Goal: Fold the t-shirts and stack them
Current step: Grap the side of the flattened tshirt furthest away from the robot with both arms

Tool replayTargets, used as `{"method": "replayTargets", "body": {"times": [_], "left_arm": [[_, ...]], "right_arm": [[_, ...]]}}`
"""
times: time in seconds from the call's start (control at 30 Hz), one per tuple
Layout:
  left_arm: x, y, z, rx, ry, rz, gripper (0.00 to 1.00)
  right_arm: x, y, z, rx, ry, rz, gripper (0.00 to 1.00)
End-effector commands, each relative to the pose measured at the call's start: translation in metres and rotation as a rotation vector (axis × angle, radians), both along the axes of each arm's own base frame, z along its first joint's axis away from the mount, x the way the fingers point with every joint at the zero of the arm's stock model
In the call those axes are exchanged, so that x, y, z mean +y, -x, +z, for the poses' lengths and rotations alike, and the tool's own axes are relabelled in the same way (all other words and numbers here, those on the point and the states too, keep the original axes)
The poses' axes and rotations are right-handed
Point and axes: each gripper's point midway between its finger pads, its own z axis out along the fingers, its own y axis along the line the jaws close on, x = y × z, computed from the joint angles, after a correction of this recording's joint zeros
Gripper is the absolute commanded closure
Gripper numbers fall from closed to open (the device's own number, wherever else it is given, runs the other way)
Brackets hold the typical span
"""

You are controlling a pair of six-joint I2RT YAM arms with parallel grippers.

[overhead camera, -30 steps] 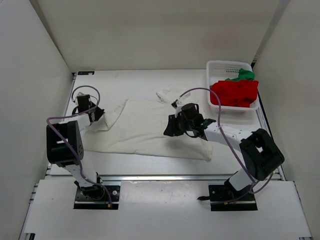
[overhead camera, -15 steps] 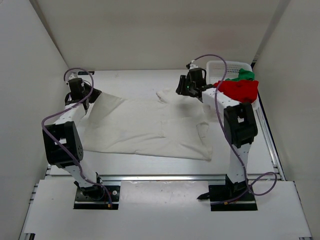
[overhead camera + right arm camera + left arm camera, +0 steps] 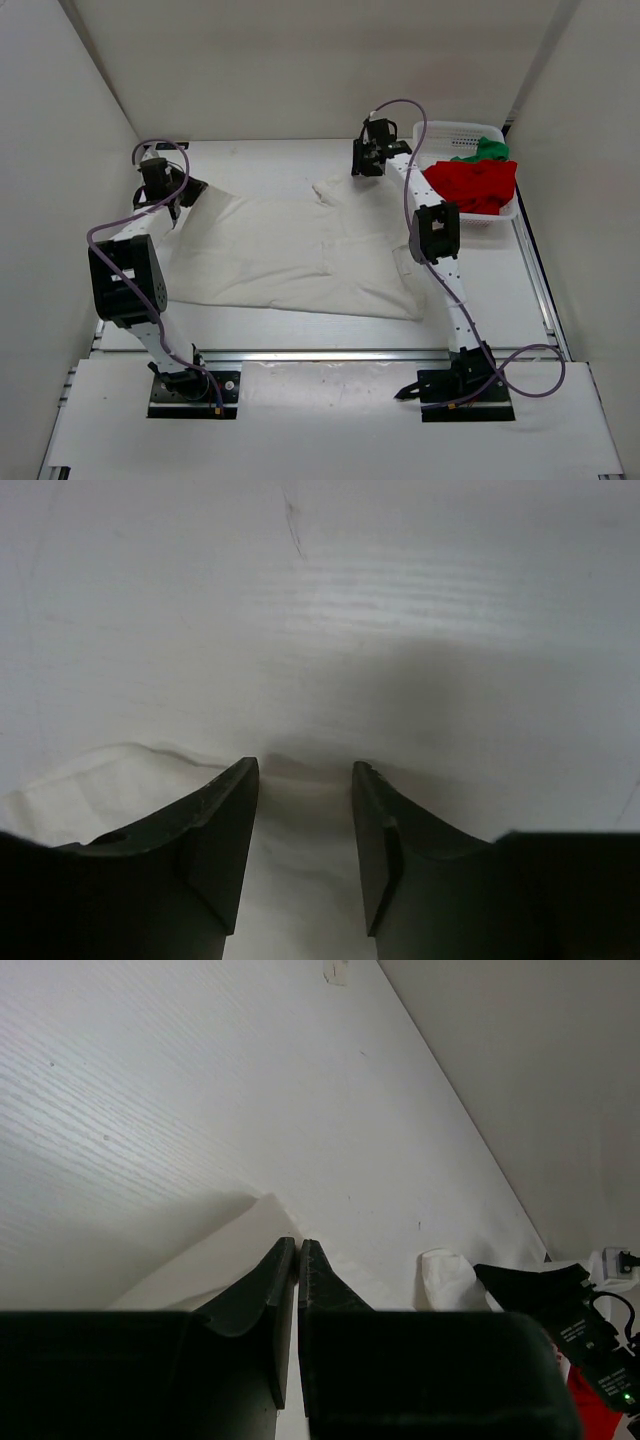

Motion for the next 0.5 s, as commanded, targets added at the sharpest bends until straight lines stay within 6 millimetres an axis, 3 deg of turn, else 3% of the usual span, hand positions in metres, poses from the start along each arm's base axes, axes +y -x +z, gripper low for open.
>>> {"method": "replayTargets", "body": {"times": [0.0,0.1,0.23,0.27,0.37,0.47], "left_arm": [[0.002,-0.009,0.015,-0.053,0.004,-0.003,1.00],[-0.004,-0.007,0.014,-0.049,0.011,-0.013,1.00],[-0.007,-0.008,0.022,-0.067,0.016,-0.016,1.00],[-0.008,-0.007,0.022,-0.067,0.016,-0.018,1.00],[-0.009,-0.003,0.019,-0.061,0.021,-0.013,1.00],[-0.011,-0.001,0.020,-0.065,0.032,-0.018,1.00]], "right_arm": [[-0.004,0.027,0.003,0.104,0.016,0.033,0.60],[0.005,0.032,0.015,0.095,0.037,0.060,0.66],[0.017,0.036,0.056,0.040,0.011,0.092,0.96],[0.015,0.036,0.065,0.029,0.009,0.093,1.00],[0.021,0.050,0.103,0.003,-0.010,0.125,1.00],[0.017,0.071,0.106,0.058,0.012,0.141,1.00]]}}
